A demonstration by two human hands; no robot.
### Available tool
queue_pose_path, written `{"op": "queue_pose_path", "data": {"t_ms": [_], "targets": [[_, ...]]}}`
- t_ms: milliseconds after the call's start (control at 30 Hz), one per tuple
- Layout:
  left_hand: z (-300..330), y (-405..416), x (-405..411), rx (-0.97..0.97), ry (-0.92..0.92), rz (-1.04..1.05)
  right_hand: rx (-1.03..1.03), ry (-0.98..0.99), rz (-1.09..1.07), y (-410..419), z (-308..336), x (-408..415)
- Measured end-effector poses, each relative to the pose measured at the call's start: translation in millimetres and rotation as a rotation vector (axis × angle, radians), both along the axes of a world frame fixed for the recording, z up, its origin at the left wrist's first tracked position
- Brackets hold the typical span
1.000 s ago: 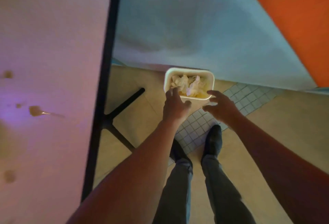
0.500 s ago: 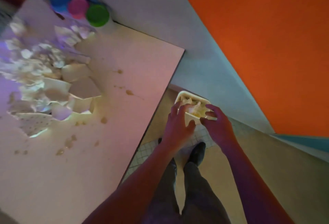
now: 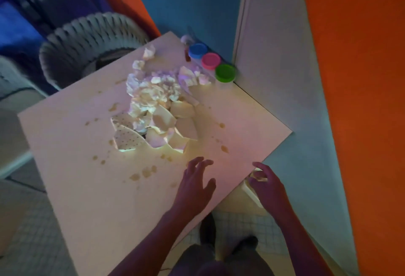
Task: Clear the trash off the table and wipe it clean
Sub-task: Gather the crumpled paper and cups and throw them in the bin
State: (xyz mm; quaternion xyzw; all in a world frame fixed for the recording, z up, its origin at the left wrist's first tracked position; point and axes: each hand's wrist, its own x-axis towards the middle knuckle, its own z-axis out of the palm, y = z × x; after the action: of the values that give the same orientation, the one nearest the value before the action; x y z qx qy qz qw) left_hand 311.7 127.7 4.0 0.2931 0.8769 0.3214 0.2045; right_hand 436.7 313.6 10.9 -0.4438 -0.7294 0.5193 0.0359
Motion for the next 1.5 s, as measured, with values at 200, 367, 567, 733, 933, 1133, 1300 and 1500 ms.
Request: {"op": "queue_pose_path", "data": {"t_ms": [200, 367, 567, 733, 933, 1133, 1300, 1500], "targets": [[9.0, -37.7, -30.0, 0.004, 0.017, 0.166, 0.032, 0.029, 0.201, -14.6, 9.9, -63.7], [13.4, -47.0, -45.2, 0.002, 0.01, 0.284, 0.034, 0.04, 0.331, -14.9, 12.3, -105.6], [21.0, -44.4, -72.8, 0.006, 0.016, 0.417, 0.019, 0.08, 0.436, -0.6, 10.6, -159.8], [29.4, -28.9, -96.4, 0.008, 0.043, 0.508, -0.003, 0.103, 0.504, 16.2, 14.7, -204.5], [39.6, -2.0, -130.8, -0.011, 0.065, 0.6, 0.009, 0.168, 0.622, 39.8, 21.6, -263.4], [57.9, 9.4, -179.9, -0.016, 0.097, 0.64, 0.058, 0.258, 0.662, 49.1, 28.3, -323.0], [73.8, 8.8, -238.7, -0.067, 0.131, 0.656, 0.144, 0.232, 0.665, 38.7, 20.9, -382.9], [68.4, 4.5, -314.3, -0.112, 0.102, 0.66, 0.218, 0.177, 0.669, 23.0, 18.6, -430.5]]}}
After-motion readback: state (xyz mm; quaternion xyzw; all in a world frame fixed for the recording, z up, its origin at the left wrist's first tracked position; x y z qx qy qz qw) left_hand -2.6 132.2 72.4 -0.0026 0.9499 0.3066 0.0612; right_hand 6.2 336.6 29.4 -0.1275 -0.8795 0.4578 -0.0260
